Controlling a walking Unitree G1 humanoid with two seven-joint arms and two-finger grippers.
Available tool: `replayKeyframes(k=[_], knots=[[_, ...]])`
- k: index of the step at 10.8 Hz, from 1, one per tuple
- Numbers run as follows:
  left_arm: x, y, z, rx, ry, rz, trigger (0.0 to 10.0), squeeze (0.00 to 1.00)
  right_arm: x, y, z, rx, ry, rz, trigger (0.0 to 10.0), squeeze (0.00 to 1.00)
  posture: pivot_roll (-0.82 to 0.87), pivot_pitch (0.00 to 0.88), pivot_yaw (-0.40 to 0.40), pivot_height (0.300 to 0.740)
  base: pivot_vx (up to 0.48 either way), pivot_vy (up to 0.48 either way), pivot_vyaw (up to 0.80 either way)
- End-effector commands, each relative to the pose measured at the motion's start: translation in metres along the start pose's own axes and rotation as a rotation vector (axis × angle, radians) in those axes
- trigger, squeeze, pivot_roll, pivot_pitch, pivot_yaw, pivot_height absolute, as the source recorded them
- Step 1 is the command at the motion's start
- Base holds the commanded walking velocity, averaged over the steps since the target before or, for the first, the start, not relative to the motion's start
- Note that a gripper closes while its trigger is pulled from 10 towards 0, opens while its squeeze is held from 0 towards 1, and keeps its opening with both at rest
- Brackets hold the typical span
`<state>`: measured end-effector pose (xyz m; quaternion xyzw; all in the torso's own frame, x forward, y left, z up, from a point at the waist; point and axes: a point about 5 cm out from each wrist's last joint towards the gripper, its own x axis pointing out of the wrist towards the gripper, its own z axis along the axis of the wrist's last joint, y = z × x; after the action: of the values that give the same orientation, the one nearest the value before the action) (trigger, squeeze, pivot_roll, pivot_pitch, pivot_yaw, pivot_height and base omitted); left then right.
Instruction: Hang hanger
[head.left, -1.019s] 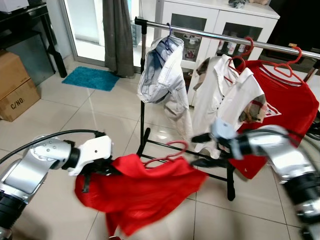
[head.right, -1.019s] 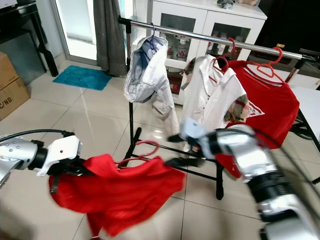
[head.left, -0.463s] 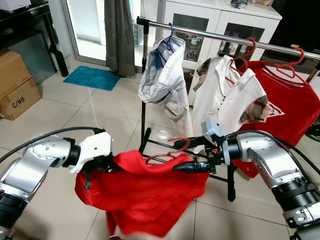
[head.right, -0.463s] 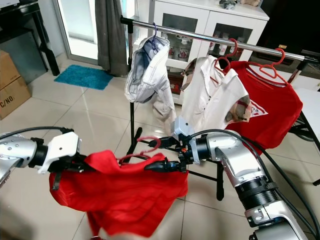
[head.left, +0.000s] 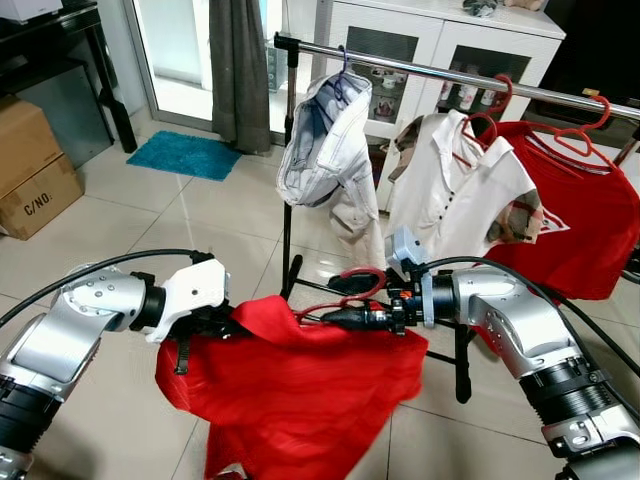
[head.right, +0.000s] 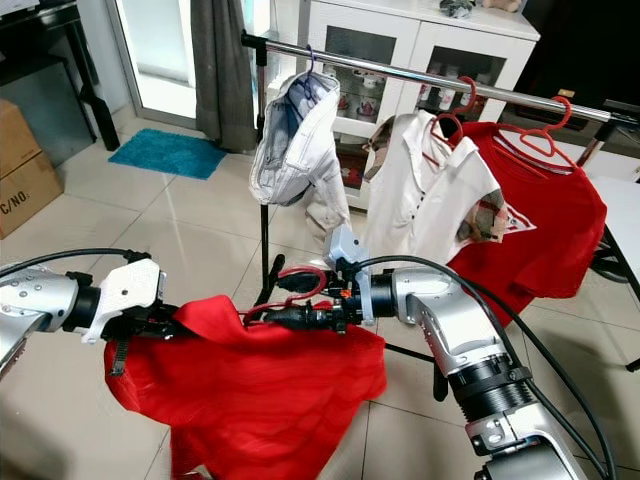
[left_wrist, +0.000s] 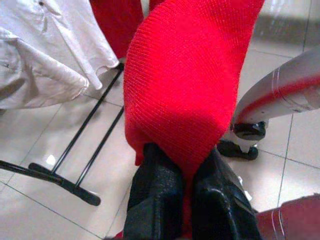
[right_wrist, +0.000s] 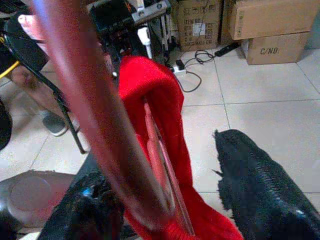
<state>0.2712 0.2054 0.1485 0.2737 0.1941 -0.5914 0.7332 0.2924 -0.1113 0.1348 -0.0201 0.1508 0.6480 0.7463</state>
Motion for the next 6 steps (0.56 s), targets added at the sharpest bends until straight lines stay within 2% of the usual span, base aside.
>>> replayKeyframes(k=[1,3,6], knots=[[-0.0058,0.009,0.016,0.04,-0.06,0.042,0.0,0.0,-0.0003,0.0031,0.0011,-0.005,0.002,0.013,0.0,0.0,-0.07,0.0,-0.063,0.74,0.0,0.0,0.0],[-0.011,0.0143,0.0193,0.038,-0.078,0.069,0.0,0.0,-0.0026,0.0062,-0.003,-0.005,0.038,0.039,0.0,0.0,-0.07,0.0,-0.064,0.74,0.0,0.0,0.0],[-0.0139,0.0175,0.0209,0.032,-0.098,0.09,0.0,0.0,-0.0028,0.0057,-0.0006,0.003,0.024,0.036,0.0,0.0,-0.07,0.0,-0.066,0.74,0.0,0.0,0.0]])
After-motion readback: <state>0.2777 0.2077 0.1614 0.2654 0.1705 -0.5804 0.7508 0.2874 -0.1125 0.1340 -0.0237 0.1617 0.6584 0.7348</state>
